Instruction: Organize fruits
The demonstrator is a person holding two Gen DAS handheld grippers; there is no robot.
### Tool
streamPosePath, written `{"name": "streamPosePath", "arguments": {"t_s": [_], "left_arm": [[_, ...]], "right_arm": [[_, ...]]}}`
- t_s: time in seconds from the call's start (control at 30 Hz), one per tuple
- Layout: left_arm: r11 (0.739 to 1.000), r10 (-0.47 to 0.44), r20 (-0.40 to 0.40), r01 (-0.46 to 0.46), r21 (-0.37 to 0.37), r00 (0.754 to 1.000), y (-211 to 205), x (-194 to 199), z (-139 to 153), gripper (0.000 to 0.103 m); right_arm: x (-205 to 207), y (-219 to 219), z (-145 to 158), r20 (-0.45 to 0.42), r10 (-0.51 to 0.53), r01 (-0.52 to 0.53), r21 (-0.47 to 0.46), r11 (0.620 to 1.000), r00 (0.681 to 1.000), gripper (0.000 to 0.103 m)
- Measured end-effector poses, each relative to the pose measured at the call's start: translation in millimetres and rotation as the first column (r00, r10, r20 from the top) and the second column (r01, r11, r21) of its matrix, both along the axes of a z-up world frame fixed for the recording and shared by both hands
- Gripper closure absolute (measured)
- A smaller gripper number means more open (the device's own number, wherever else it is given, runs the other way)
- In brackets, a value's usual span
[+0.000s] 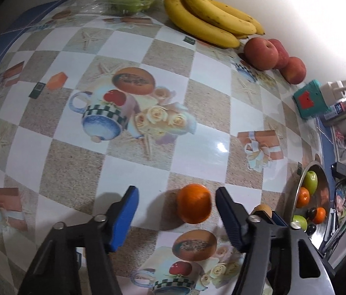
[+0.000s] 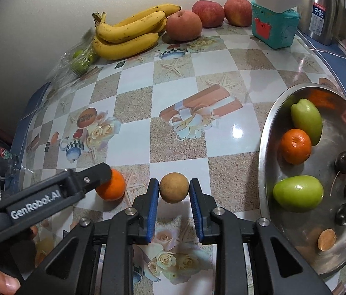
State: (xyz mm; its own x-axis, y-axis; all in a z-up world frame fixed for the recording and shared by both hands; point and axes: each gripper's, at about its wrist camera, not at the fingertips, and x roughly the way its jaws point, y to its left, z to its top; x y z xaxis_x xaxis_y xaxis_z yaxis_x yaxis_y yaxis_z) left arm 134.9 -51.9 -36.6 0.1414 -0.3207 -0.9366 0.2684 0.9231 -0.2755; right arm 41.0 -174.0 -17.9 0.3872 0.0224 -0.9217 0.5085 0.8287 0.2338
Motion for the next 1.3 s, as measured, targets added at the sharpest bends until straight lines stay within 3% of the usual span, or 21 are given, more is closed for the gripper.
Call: {"name": "streamPosePath", "arguments": {"t_s": [0.1, 0.5, 0.67, 1.07, 1.17, 1.3], "left_arm": [[1.0, -0.013, -0.002, 0.013, -0.009, 1.0, -5, -2, 0, 0.053], [0.999, -0.03, 0.0, 0.03, 0.018, 1.0, -16, -8, -4, 0.054], [0.999, -0.024, 0.01, 0.024, 0.022, 1.0, -17, -7, -4, 0.067], [1.0, -0.028, 0.047, 0.028, 0.002, 0.999, -18, -11, 13, 0.07], [0.999, -0.029, 0.058, 0.031, -0.022, 0.998, -19, -14, 22, 0.082], [0.998, -0.042, 0.092, 0.046, -0.044, 0.995, -24, -17, 35, 0.082]], "right_arm": [[-1, -1, 1, 0.001, 0.002, -0.002, 0.002, 1.0, 1.0, 0.076], [-6, -4, 3, -0.003, 0.007, -0.007, 0.008, 1.0, 1.0, 0.076], [-6, -3, 2, -0.008, 0.015, -0.015, 0.01, 1.0, 1.0, 0.076], [-9, -3, 5, -0.004, 0.012, -0.012, 0.019, 1.0, 1.0, 0.076], [-11, -4, 7, 0.001, 0.007, -0.007, 0.02, 1.0, 1.0, 0.076], [-17, -9, 12, 0.011, -0.007, 0.007, 0.018, 1.0, 1.0, 0.076]]}}
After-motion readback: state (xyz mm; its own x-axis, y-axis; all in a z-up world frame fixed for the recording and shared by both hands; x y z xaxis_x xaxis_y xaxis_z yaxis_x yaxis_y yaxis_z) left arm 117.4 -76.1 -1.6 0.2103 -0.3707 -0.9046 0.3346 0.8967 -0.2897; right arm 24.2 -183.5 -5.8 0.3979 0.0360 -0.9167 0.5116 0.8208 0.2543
